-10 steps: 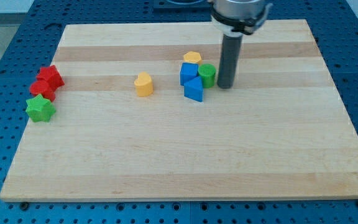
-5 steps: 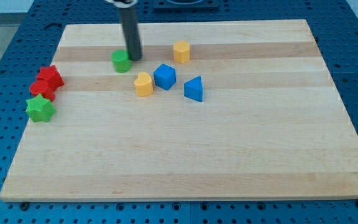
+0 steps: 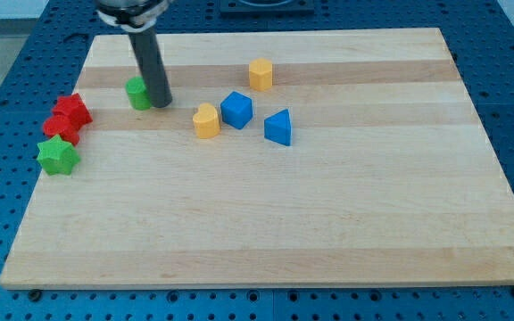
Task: Move the green circle to the center left of the board
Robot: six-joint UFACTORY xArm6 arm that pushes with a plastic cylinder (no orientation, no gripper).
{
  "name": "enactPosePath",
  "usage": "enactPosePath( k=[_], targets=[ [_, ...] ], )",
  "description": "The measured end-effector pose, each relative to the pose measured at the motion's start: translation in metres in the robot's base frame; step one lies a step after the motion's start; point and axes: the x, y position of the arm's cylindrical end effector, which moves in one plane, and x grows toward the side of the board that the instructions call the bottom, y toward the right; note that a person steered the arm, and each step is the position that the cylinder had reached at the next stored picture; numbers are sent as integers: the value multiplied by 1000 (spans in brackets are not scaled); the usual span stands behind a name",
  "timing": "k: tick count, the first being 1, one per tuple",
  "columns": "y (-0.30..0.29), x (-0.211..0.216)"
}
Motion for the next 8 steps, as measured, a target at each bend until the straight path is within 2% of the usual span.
enactPosePath(
  k=[1,5,8],
  targets=[
    [-21,-11],
    [-27,-38],
    [-86,-40]
  ],
)
